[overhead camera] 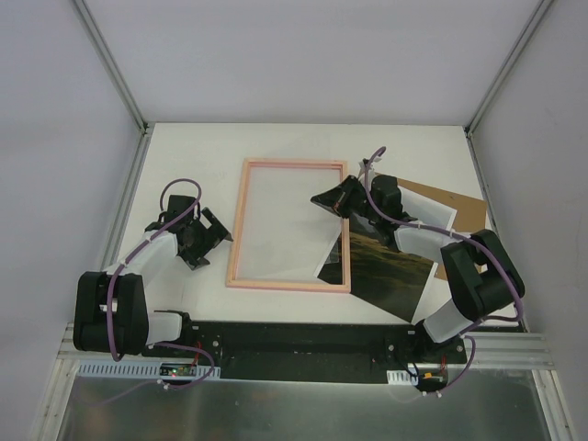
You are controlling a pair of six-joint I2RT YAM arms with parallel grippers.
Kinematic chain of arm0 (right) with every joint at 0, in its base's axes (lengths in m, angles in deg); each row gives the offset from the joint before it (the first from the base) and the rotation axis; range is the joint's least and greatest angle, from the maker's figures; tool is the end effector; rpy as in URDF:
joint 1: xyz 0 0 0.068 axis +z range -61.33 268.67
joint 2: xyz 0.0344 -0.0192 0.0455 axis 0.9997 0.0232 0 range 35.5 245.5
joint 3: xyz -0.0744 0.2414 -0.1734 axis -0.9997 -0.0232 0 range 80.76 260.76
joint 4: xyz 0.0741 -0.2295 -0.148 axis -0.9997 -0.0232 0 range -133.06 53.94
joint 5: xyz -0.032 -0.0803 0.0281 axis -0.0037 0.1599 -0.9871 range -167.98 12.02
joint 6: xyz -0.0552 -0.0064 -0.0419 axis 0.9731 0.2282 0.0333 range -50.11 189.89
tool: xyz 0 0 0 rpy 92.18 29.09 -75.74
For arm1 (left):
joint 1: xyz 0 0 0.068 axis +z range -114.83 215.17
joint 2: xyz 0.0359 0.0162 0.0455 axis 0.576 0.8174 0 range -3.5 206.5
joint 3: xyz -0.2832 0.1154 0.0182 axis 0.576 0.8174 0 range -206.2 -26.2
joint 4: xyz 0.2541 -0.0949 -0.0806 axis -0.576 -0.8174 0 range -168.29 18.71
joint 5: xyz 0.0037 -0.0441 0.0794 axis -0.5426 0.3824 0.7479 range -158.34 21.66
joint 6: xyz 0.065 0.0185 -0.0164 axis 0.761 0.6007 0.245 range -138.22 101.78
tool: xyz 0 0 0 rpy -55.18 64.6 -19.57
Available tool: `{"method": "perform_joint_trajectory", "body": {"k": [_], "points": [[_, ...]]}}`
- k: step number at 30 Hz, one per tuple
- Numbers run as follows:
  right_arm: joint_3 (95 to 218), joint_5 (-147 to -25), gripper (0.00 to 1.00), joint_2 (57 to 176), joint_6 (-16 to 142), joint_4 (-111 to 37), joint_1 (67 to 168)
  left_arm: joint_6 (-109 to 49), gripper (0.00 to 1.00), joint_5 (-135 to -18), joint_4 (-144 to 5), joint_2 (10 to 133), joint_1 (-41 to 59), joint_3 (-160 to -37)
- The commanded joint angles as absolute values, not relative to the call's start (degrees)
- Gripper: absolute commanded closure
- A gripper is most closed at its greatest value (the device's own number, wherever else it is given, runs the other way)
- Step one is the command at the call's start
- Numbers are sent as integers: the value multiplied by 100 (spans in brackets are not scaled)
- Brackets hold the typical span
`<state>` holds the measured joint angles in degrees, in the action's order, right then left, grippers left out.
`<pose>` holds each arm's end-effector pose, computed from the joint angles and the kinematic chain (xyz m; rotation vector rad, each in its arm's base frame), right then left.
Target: Put the photo into the frame
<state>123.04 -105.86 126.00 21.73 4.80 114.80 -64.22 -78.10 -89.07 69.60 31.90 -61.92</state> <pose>0.3194 0.1862 0.2363 -0.0425 1.8856 1.3429 0.2556 -0.0242 0.1778 -0.8842 2.4520 -0.5429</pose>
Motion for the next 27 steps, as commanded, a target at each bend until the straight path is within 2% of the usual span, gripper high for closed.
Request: {"method": "perform_joint_trajectory", "body": {"k": [1, 27], "points": [[12312, -10567, 99, 12295, 2287, 824, 11504, -6445, 1, -7731, -8869, 6980, 3227, -6162], [12444, -10619, 99, 12480, 2173, 929, 11645, -6427, 1, -7722, -8869, 7059, 3174, -6171]]}}
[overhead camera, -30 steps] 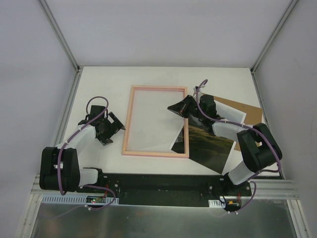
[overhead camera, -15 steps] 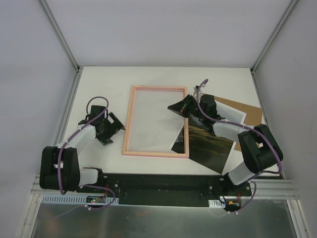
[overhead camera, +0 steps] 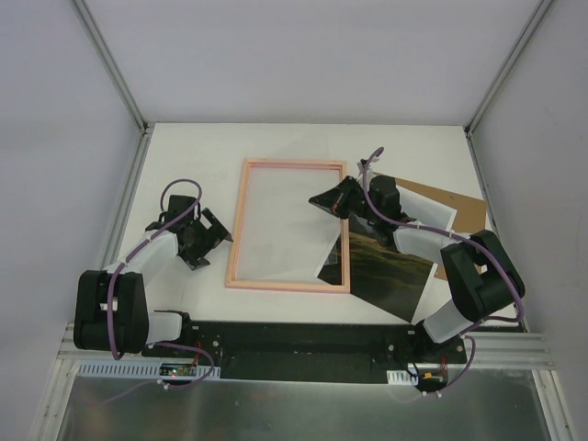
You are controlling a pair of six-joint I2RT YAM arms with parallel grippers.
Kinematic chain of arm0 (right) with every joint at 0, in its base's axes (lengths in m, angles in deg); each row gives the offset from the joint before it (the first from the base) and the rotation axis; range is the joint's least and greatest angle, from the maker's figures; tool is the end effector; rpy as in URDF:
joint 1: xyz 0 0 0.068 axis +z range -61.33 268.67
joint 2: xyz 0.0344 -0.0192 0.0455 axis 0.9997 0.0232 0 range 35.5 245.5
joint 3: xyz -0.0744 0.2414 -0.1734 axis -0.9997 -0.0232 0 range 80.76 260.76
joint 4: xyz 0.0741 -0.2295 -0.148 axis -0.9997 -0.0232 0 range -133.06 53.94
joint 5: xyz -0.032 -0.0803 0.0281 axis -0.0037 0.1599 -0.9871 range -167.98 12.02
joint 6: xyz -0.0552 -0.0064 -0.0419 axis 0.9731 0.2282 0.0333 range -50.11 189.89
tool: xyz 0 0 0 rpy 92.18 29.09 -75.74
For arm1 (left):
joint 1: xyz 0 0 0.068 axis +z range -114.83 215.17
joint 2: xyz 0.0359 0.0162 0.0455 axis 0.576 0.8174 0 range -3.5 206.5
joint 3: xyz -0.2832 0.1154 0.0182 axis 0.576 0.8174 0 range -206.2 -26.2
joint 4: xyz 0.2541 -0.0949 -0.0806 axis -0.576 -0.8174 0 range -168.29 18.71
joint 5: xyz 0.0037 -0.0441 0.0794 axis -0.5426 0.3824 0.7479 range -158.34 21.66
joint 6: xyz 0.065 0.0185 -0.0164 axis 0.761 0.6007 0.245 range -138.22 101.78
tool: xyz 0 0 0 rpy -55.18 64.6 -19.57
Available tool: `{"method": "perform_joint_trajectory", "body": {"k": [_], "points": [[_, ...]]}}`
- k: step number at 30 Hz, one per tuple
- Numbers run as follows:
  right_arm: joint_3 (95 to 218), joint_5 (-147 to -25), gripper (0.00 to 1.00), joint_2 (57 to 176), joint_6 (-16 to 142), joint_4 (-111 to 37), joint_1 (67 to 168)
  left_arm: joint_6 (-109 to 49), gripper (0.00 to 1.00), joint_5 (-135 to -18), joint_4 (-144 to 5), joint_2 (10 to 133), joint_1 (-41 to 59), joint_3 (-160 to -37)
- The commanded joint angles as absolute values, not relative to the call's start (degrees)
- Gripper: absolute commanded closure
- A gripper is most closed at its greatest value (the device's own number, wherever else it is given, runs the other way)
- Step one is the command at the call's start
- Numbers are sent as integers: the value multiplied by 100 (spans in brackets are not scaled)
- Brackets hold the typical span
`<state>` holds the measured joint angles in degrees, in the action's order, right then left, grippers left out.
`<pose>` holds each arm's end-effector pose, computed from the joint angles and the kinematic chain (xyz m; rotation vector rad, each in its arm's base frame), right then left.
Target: Put the photo into the frame
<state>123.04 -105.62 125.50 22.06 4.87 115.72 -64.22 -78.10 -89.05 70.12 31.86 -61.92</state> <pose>0.3156 0.1907 0.2395 -0.0631 1.8762 1.3484 0.2562 -0.0244 0.1756 -0.8873 2.4602 -0.5398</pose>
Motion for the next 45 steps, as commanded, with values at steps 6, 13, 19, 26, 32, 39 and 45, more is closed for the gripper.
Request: {"method": "perform_joint_trajectory", "body": {"k": [6, 13, 19, 26, 32, 39, 45], "points": [[12462, -10584, 99, 12506, 2164, 938, 11680, -6445, 1, -7687, -8869, 7068, 3139, -6162], [12532, -10602, 99, 12515, 2146, 921, 11689, -6594, 1, -7319, -8896, 6945, 3113, -6048], [12558, -10619, 99, 12550, 2146, 903, 11697, -6638, 1, -6923, -8931, 7138, 3025, -6047], [12558, -10602, 99, 12568, 2146, 929, 11689, -6761, 1, -6484, -9010, 7331, 2762, -6135], [12585, -10611, 99, 12629, 2129, 982, 11697, -6876, 1, -6079, -9142, 7270, 2656, -6135], [12602, -10611, 99, 12682, 2129, 982, 11697, -6919, 1, -5771, -9256, 7383, 2656, -6188], [12620, -10619, 99, 12717, 2120, 1017, 11697, -6946, 1, -5701, -9265, 7735, 2498, -6329]]}}
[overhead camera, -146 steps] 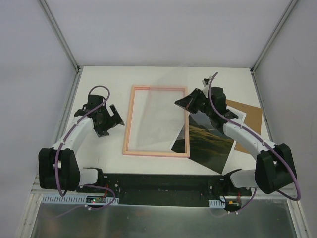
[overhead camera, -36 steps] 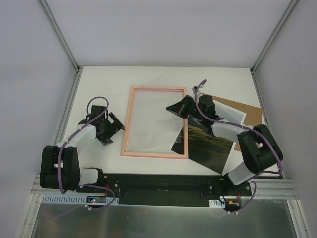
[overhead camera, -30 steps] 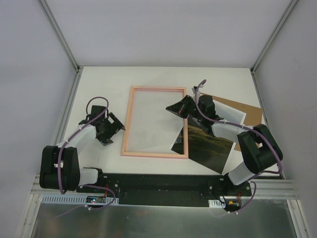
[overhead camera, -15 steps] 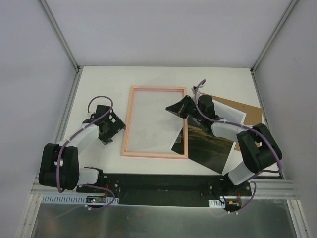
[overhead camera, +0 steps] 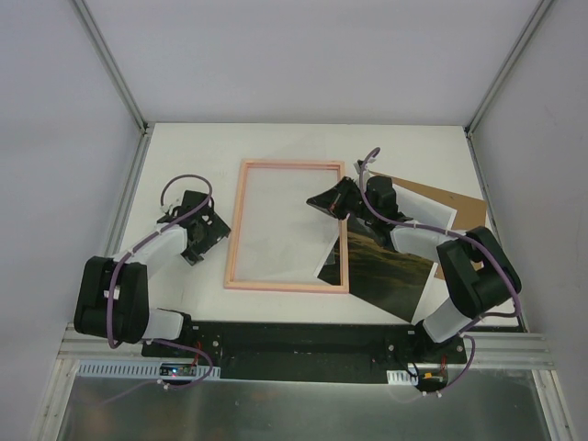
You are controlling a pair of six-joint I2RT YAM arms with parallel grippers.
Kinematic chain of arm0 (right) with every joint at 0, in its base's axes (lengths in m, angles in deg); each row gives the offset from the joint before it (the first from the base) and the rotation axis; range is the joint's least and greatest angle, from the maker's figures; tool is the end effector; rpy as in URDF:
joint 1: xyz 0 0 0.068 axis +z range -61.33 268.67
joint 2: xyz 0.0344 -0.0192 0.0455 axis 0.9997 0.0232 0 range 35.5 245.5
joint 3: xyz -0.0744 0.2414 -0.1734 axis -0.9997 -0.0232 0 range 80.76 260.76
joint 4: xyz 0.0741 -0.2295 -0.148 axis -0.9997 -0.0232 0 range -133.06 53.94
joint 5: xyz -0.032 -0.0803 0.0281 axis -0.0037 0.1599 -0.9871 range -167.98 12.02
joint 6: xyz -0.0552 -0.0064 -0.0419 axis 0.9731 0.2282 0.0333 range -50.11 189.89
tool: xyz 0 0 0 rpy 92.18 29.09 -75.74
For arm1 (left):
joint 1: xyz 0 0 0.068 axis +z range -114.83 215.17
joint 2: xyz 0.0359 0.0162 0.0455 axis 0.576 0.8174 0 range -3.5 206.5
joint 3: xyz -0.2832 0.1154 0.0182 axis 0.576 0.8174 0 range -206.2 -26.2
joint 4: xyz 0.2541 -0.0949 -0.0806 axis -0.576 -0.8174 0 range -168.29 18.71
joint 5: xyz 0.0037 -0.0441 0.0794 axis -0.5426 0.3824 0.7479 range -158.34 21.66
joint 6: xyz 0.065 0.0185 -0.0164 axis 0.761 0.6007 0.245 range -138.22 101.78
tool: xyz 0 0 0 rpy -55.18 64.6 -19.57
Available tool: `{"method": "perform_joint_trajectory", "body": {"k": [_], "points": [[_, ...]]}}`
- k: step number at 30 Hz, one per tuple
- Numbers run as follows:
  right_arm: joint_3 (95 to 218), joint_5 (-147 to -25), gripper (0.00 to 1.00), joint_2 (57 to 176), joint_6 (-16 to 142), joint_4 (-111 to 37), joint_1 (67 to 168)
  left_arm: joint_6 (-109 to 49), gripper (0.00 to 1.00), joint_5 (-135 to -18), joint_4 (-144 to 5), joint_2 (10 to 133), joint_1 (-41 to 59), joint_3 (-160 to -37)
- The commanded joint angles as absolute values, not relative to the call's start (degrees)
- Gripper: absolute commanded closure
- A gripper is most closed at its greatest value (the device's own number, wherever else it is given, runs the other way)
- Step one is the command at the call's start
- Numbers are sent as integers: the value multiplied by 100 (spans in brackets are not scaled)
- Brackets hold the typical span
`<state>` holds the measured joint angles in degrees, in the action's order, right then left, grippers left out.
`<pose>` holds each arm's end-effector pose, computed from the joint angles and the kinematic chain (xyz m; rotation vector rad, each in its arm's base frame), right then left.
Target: Put the photo into the frame
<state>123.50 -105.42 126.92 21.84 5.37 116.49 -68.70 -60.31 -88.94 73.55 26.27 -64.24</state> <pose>0.3173 0.1969 0.2347 -0.0665 1.8878 1.3558 0.2684 -0.0340 0.1739 -0.9589 2.3742 -0.2235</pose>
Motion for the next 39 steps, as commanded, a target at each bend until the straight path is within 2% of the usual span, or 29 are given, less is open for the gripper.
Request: {"method": "perform_joint_trajectory", "body": {"k": [1, 20, 39], "points": [[12611, -10619, 100, 12717, 2111, 1026, 11697, -6963, 2, -5683, -9265, 7779, 2463, -6355], [12927, -10602, 99, 12910, 1988, 1070, 11697, -6999, 1, -5762, -9326, 8017, 2085, -6549], [12532, -10496, 99, 13042, 2304, 1035, 11697, -6946, 1, -5885, -9326, 8061, 2041, -6601]]}}
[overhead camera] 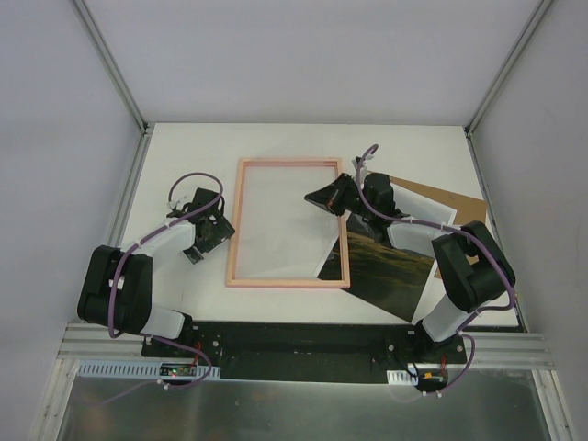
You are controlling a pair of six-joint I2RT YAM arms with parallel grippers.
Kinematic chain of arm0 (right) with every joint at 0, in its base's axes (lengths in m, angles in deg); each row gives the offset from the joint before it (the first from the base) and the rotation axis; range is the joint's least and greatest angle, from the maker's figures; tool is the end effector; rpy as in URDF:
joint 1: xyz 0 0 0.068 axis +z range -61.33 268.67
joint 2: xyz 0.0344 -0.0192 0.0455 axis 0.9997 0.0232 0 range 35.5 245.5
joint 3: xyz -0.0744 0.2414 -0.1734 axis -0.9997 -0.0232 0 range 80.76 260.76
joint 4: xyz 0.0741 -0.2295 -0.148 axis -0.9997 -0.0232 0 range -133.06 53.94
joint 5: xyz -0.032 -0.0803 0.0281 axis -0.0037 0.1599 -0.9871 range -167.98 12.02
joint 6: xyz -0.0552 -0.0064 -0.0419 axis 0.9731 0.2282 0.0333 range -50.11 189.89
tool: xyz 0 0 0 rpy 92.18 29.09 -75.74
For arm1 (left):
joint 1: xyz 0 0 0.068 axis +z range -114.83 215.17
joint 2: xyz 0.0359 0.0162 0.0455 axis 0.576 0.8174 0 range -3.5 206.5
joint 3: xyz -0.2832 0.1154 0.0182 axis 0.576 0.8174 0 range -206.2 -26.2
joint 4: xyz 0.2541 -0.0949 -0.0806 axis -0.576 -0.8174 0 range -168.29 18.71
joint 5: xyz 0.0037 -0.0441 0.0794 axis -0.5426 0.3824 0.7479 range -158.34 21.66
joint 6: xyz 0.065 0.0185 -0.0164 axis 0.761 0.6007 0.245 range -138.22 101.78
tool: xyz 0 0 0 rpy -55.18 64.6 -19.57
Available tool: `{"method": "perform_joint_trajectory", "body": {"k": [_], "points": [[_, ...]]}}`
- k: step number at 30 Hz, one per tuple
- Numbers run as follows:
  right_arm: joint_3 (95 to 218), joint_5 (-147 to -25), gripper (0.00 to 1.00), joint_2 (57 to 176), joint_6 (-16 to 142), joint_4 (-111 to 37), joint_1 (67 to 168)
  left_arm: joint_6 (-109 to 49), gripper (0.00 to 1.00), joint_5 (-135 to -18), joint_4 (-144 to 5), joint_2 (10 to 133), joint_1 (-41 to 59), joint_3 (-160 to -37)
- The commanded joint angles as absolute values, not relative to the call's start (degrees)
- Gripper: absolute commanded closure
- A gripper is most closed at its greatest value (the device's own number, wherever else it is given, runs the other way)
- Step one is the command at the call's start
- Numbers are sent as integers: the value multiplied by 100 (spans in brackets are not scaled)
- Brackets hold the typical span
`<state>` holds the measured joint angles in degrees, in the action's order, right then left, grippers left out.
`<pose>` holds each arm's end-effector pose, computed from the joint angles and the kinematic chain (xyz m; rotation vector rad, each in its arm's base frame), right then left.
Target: Put the photo into the frame
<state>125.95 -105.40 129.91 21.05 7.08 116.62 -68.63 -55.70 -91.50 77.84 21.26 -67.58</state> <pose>0.3295 0.2044 0.2343 -0.0628 1.8703 1.3704 0.2778 -0.0561 0.1706 -0.8816 2.4303 -0.1240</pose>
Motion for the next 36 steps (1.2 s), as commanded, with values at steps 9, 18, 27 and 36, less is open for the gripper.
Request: {"method": "perform_joint_trajectory", "body": {"k": [9, 18, 27, 36], "points": [[12619, -10707, 99, 13148, 2489, 798, 11680, -6946, 1, -5859, -9326, 8070, 2032, -6575], [12673, -10716, 99, 13060, 2902, 121, 11662, -6920, 1, -5850, -9326, 8070, 2032, -6584], [12620, -10716, 99, 13016, 3043, -11, 11662, -6893, 1, -5841, -9326, 8122, 2032, -6601], [12787, -10725, 99, 13095, 3280, -274, 11680, -6858, 1, -5850, -9326, 8123, 2023, -6610]]}}
